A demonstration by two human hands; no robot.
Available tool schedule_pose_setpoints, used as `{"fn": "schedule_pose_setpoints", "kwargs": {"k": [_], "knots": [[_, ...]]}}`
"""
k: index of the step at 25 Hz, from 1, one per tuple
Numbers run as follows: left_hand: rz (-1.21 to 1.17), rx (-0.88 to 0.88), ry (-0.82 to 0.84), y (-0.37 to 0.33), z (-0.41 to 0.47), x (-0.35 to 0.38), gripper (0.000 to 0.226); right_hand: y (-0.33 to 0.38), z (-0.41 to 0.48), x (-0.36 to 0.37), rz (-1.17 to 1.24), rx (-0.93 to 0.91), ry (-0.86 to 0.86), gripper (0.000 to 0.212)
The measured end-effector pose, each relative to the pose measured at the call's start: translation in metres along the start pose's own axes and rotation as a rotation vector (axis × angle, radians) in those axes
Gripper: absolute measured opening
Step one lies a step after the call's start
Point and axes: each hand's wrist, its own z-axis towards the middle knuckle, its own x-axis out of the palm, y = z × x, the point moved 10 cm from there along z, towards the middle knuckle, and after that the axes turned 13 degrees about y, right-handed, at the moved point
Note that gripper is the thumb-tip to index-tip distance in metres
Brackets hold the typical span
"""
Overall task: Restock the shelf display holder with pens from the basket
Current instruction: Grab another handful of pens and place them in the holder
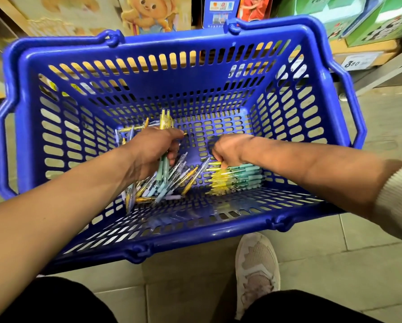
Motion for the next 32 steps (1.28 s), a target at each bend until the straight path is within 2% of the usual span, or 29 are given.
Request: {"fn": "schedule_pose_setpoints", "kwargs": {"k": [4, 7, 8, 10, 13, 15, 17, 18, 19, 20, 21, 22, 23, 25, 28, 32], "knots": [[-0.073, -0.021, 0.008, 0.008, 0.000, -0.001, 0.027, -0.005, -0.002, -0.002, -0.001, 0.043, 0.032, 0.021], [-0.123, -0.033, -0.025, 0.013, 0.001, -0.007, 0.023, -0.017, -0.019, -0.037, 0.075, 0.086, -0.109, 0.022], [-0.137, -0.029, -0.042, 0.014, 0.001, -0.010, 0.021, -0.018, -0.027, -0.053, 0.176, 0.059, -0.191, 0.022], [-0.145, -0.016, -0.048, 0.013, 0.003, -0.010, 0.021, -0.007, -0.040, -0.076, 0.545, -0.121, -0.291, 0.022], [-0.212, 0.039, 0.005, 0.007, 0.004, -0.003, 0.027, 0.034, -0.044, -0.084, 1.124, -0.409, -0.237, 0.015], [-0.226, 0.065, -0.022, 0.005, 0.001, -0.008, 0.028, 0.049, -0.045, -0.083, 1.271, -0.499, -0.206, 0.007], [-0.145, 0.060, -0.057, 0.003, -0.003, -0.013, 0.030, 0.058, -0.049, -0.081, 1.364, -0.638, -0.102, 0.010], [-0.105, 0.054, -0.071, 0.003, -0.004, -0.015, 0.030, 0.052, -0.048, -0.079, 1.368, -0.632, -0.089, 0.011], [-0.077, 0.050, -0.085, 0.002, -0.005, -0.016, 0.029, 0.040, -0.045, -0.076, 1.277, -0.541, -0.131, 0.012], [-0.061, 0.048, -0.098, 0.002, -0.007, -0.016, 0.027, 0.026, -0.040, -0.073, 1.045, -0.387, -0.190, 0.012], [-0.056, 0.049, -0.103, 0.001, -0.008, -0.015, 0.025, 0.015, -0.034, -0.067, 0.706, -0.205, -0.216, 0.014], [-0.060, 0.051, -0.098, 0.000, -0.008, -0.014, 0.024, 0.006, -0.027, -0.058, 0.409, -0.046, -0.202, 0.020], [-0.070, 0.051, -0.085, -0.001, -0.008, -0.012, 0.022, 0.000, -0.021, -0.045, 0.230, 0.055, -0.168, 0.025], [-0.072, 0.046, -0.058, -0.001, -0.008, -0.010, 0.017, -0.003, -0.012, -0.016, 0.103, 0.109, -0.079, 0.021], [-0.046, 0.033, -0.036, -0.001, -0.008, -0.009, 0.014, -0.001, -0.005, 0.003, 0.015, 0.107, -0.065, 0.014], [-0.136, 0.014, 0.009, 0.002, -0.009, -0.004, 0.019, -0.012, -0.007, -0.010, 0.065, 0.133, -0.052, 0.023]]}}
